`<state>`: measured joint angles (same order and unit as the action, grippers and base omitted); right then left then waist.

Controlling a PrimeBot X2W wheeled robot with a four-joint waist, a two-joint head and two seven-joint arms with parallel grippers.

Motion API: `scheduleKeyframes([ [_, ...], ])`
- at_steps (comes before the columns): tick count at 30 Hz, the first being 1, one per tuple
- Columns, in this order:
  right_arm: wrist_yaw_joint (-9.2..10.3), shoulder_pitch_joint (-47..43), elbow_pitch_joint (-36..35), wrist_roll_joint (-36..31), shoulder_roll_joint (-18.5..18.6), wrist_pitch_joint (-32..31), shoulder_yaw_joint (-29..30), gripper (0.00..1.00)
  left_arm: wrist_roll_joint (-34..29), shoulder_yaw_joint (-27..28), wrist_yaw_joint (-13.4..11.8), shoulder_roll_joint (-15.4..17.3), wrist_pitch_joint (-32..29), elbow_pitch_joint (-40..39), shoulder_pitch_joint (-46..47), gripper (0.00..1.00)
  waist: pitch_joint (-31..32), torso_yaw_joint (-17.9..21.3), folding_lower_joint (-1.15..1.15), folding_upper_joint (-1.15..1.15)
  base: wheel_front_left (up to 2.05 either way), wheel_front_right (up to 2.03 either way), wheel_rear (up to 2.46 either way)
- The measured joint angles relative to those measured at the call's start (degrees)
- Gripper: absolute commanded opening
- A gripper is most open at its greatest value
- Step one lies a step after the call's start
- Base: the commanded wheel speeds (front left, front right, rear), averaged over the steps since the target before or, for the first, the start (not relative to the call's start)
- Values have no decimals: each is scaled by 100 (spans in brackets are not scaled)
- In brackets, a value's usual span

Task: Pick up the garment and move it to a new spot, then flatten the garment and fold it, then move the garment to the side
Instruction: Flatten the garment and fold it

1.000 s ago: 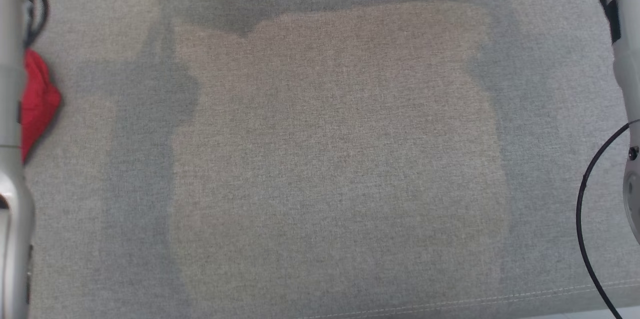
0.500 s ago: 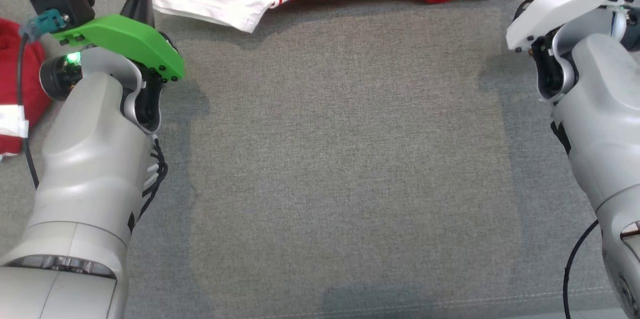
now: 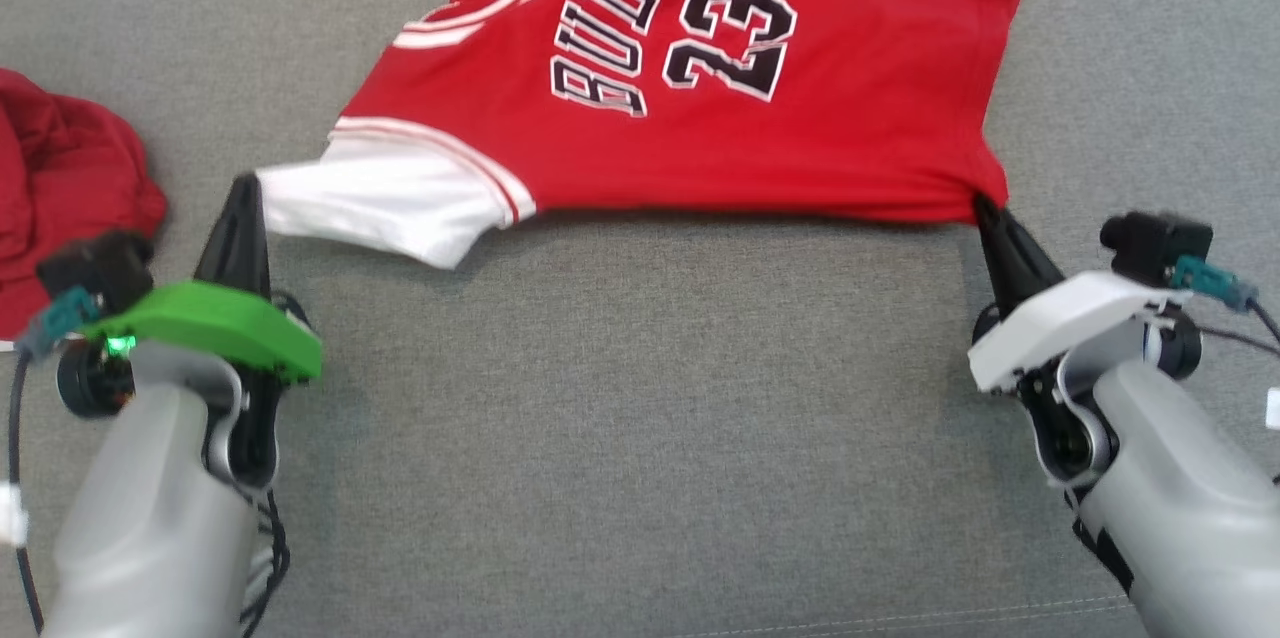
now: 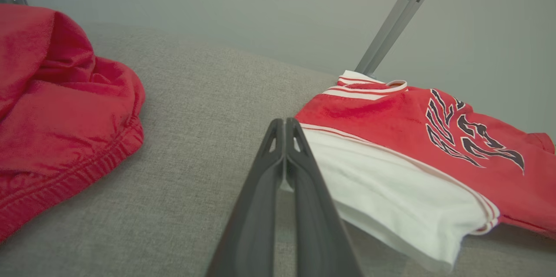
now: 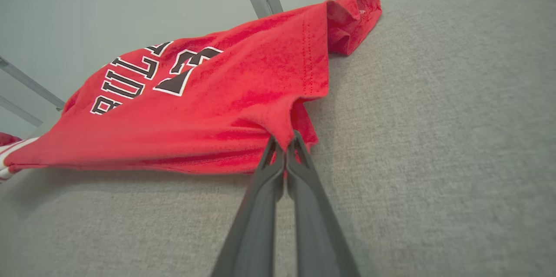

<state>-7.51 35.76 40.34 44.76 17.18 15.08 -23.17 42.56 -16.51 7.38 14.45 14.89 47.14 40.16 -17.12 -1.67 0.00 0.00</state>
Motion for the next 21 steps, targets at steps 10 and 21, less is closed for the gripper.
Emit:
scheduleKeyframes([
  [10, -1, -1869, -1162, 226, 442, -41, -126, 0, -278, 67, -1051, 367, -550, -3221, -3133, 0, 586, 96, 0, 0, 0, 0, 0],
  [21, -1, -3828, -2327, -398, 739, -898, 870, 0, -515, -244, -2865, 1101, -2424, -7185, -6007, 0, 1140, -101, 0, 0, 0, 0, 0],
])
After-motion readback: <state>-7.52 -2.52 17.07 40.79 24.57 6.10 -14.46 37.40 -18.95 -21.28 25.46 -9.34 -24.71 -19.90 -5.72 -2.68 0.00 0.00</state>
